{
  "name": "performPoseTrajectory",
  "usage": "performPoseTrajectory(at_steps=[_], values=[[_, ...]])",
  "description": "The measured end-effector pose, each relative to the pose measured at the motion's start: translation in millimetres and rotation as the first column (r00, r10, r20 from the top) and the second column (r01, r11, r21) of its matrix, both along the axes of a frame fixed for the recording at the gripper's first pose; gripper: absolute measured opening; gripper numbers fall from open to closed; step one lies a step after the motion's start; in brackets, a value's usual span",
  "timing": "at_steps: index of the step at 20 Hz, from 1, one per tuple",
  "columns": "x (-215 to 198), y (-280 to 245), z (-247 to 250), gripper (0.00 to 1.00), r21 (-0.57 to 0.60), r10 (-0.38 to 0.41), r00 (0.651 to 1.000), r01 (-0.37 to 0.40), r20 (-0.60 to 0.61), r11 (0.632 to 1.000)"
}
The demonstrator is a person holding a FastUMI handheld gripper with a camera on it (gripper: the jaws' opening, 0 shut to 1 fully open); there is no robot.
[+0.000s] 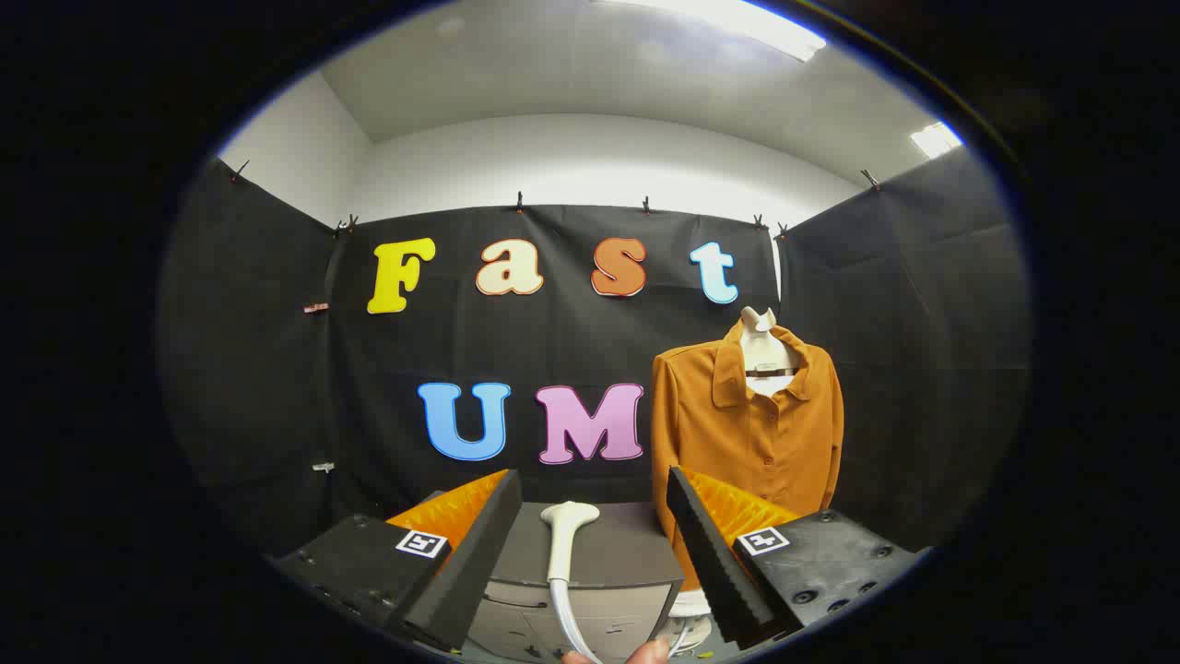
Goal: Iron the clothes twice with a garment steamer, once on the left side and once on the right side.
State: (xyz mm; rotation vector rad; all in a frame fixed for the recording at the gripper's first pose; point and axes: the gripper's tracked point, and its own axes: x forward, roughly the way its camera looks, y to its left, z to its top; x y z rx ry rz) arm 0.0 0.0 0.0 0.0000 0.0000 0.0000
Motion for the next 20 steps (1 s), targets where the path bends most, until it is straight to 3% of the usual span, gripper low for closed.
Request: performPoseTrajectory(at_steps=[15, 20], values=[[9, -18, -8, 0.98, -0.021, -0.082, 0.997, 0.081, -0.002, 0.996], [24, -9, -42, 0.98, -0.029, -0.068, 0.993, 0.065, -0.101, 0.997]])
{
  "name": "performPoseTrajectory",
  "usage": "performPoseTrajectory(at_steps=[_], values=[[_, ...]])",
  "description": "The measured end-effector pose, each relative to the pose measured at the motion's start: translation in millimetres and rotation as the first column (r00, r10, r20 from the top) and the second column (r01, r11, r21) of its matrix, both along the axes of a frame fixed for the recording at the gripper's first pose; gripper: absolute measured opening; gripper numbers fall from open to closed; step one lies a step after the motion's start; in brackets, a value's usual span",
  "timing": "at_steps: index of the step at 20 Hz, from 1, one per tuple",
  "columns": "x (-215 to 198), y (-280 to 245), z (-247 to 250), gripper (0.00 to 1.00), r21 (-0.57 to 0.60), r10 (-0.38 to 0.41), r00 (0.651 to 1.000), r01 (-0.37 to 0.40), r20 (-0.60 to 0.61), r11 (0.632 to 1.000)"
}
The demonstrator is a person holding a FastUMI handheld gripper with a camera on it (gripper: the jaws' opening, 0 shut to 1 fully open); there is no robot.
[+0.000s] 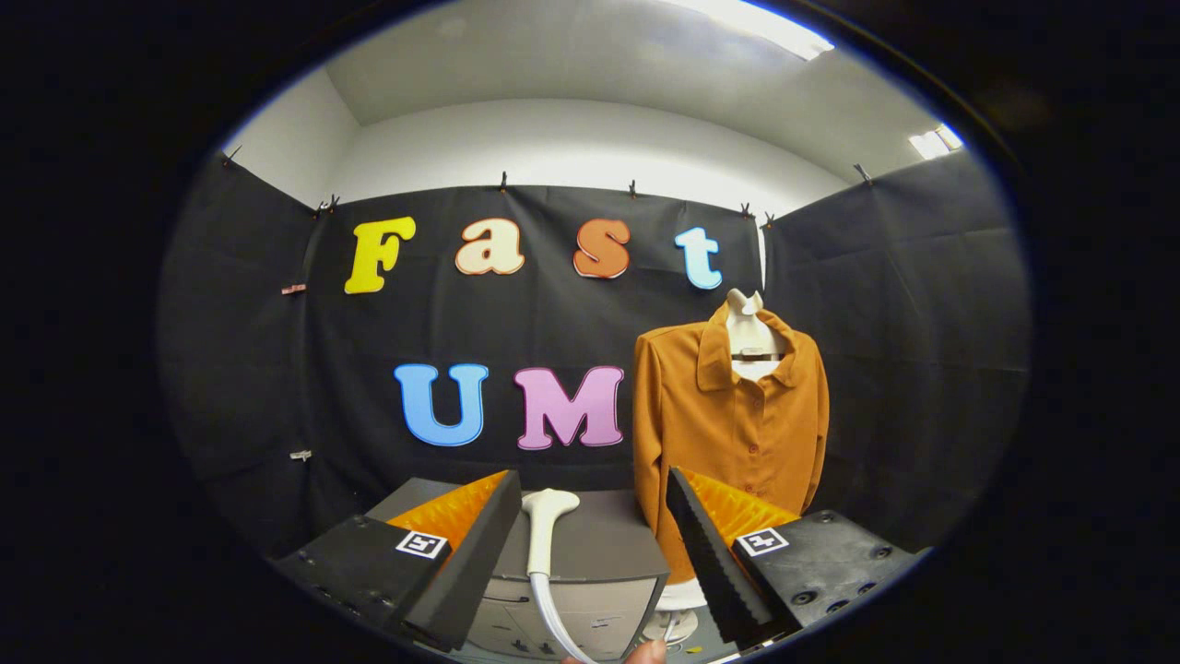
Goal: Iron the clothes twice with a garment steamer, once on the left side and once on the right side.
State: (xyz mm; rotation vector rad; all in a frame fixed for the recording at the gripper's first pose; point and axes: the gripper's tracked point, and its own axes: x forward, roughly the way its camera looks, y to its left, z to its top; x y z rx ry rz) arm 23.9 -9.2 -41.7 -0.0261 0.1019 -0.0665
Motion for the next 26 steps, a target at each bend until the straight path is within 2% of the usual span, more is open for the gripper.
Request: performPoseTrajectory(at_steps=[5, 10, 14, 16, 20, 22, 24, 25, 26], values=[[33, 8, -55, 0.98, 0.034, 0.01, 0.986, -0.004, -0.166, 0.999], [69, 22, -111, 0.98, 0.001, 0.031, 0.943, -0.032, -0.331, 0.999], [100, 39, -170, 0.98, 0.017, 0.061, 0.879, -0.06, -0.472, 0.998], [117, 38, -202, 0.98, -0.018, 0.034, 0.846, -0.051, -0.532, 0.999], [135, 47, -253, 0.98, -0.011, 0.018, 0.776, -0.031, -0.63, 0.999], [142, 44, -274, 0.98, -0.052, -0.017, 0.748, -0.024, -0.663, 0.998], [142, 43, -291, 0.94, -0.049, -0.027, 0.72, -0.009, -0.693, 0.999], [147, 52, -290, 0.81, 0.004, 0.012, 0.734, -0.013, -0.679, 1.0], [146, 54, -291, 0.72, 0.019, 0.024, 0.742, -0.015, -0.67, 1.0]])
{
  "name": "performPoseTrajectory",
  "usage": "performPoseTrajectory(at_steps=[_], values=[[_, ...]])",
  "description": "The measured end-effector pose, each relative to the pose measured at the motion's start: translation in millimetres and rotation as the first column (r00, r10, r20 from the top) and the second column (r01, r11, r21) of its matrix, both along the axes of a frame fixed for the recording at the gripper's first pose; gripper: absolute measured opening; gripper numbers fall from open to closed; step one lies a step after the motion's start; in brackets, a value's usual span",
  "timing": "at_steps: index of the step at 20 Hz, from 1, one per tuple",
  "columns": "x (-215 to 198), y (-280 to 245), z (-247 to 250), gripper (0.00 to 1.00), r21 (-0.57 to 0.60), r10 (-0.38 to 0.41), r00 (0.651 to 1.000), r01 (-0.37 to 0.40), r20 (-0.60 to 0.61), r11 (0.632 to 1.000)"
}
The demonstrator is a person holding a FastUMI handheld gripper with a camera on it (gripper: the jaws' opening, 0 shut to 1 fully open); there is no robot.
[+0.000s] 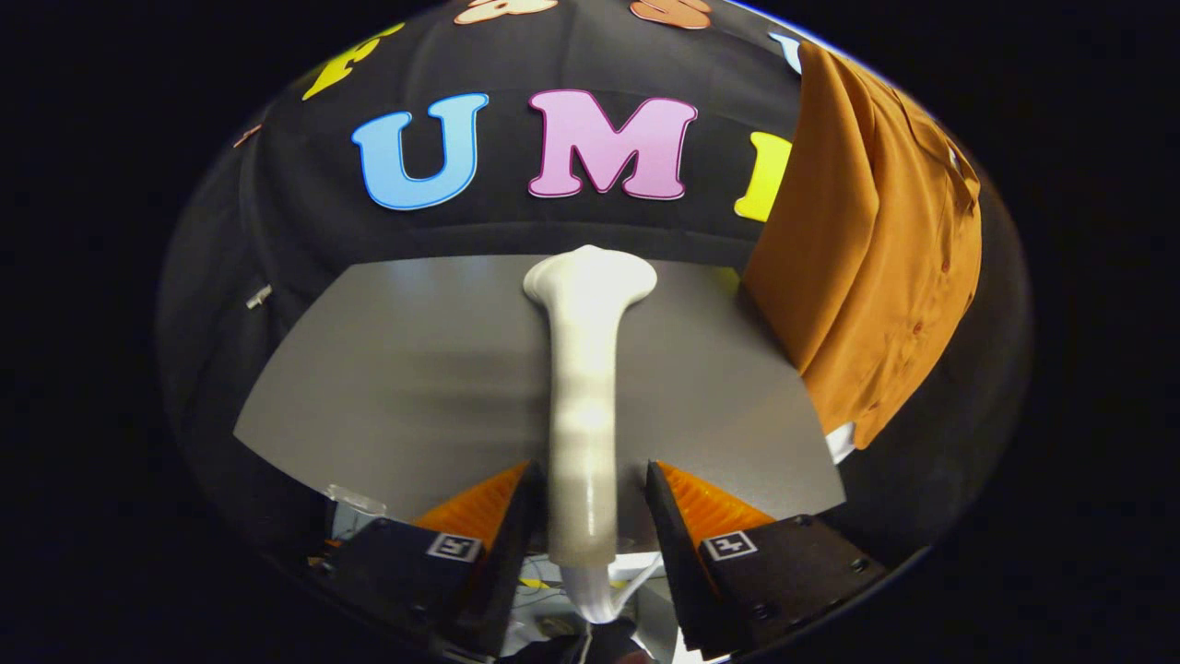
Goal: Iron the clothes twice with a garment steamer, once on the left side and once on the right side.
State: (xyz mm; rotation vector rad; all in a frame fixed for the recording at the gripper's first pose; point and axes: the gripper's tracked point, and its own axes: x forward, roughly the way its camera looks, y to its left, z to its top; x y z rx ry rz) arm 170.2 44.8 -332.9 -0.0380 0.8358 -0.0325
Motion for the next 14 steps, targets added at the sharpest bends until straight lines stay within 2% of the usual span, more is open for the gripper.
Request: performPoseTrajectory(at_steps=[1, 5, 9, 14], values=[[2, -1, 5, 0.42, 0.005, 0.006, 1.0, -0.006, 0.028, 1.0], [0, 3, 13, 0.22, 0.038, 0.039, 0.995, -0.042, 0.096, 0.998], [-9, -5, 41, 0.22, 0.087, 0.017, 0.981, -0.034, 0.191, 0.996], [-29, -25, 116, 0.22, 0.11, 0.016, 0.933, -0.059, 0.36, 0.992]])
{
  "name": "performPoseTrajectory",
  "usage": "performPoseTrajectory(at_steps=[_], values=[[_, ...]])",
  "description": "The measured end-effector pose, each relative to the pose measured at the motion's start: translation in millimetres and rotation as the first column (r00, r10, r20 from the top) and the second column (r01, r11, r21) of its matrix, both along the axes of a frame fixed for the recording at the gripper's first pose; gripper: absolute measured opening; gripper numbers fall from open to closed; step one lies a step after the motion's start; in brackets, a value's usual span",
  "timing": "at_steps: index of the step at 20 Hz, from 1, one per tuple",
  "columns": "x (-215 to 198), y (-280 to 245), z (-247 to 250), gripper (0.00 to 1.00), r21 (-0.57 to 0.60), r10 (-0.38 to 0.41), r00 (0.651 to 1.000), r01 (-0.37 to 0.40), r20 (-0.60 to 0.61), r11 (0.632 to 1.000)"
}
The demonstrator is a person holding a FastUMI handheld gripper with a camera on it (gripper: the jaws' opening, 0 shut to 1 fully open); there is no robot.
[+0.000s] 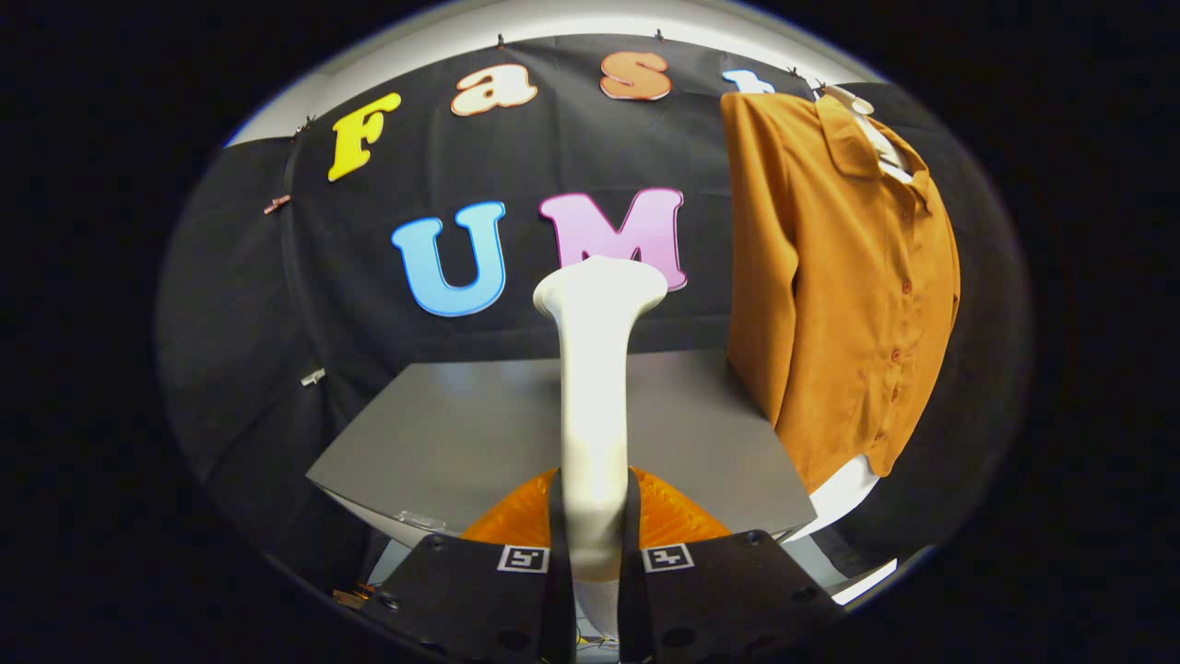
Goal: Iron the clothes twice with a garment steamer, once on the left side and once on the right side.
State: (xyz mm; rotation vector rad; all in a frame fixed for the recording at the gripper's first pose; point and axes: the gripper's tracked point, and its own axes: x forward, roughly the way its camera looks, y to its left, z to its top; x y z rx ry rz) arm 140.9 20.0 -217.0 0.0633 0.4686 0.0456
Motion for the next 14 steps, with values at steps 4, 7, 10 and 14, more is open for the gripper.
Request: performPoseTrajectory(at_steps=[4, 7, 10, 14], values=[[-22, -30, 50, 0.22, -0.009, -0.004, 0.991, 0.006, 0.133, 1.0], [-35, -54, 81, 0.21, -0.025, 0.004, 0.973, 0.002, 0.231, 1.0], [-48, -76, 105, 0.21, -0.013, 0.004, 0.95, 0.0, 0.313, 1.0], [-57, -112, 123, 0.21, 0.003, -0.029, 0.915, 0.03, 0.402, 1.0]])
